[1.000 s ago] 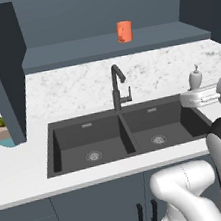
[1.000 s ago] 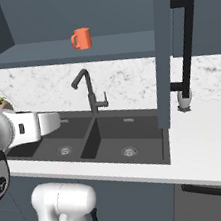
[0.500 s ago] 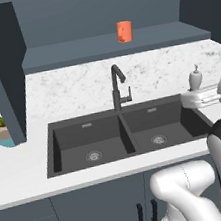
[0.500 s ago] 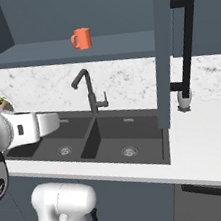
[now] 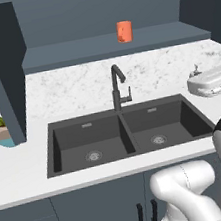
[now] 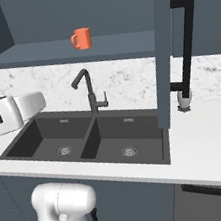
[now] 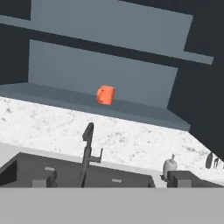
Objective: Gather all objects into one cabinet and sort the glasses and bowls to opposite sides.
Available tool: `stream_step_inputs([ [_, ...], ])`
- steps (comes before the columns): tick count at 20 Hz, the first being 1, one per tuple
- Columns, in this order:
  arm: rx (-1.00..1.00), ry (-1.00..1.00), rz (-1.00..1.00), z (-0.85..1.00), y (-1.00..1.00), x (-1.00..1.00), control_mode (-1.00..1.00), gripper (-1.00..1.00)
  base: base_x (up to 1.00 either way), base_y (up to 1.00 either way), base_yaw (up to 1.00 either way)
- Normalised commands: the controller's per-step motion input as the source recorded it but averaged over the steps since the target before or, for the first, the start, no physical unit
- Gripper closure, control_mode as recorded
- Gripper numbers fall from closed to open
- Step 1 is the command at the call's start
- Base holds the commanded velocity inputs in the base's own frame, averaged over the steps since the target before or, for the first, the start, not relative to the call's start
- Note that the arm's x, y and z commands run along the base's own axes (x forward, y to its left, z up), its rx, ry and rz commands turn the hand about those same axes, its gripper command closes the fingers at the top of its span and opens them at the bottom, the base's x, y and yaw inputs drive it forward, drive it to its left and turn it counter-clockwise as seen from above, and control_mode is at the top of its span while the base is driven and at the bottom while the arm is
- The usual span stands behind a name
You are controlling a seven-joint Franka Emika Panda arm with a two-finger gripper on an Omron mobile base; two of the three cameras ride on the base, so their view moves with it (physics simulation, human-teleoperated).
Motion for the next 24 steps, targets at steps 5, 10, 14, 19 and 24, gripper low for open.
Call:
stream_step_inputs([
  [5, -0.21, -0.05, 0.0, 1.0, 0.04, 0.46, -1.0, -1.0, 0.0, 0.0, 0.0],
  [10, -0.07, 0.08, -0.03, 0.34, 0.2, 0.44, -1.0, -1.0, 0.0, 0.0, 0.0],
  [14, 0.0, 0.11, 0.0, 0.0, 0.28, 0.52, -1.0, -1.0, 0.0, 0.0, 0.0],
  [19, 0.0, 0.04, 0.0, -0.06, 0.17, 0.26, -1.0, -1.0, 0.0, 0.0, 0.0],
  [24, 0.01, 0.0, 0.0, -0.22, 0.12, 0.16, -1.0, -1.0, 0.0, 0.0, 0.0],
])
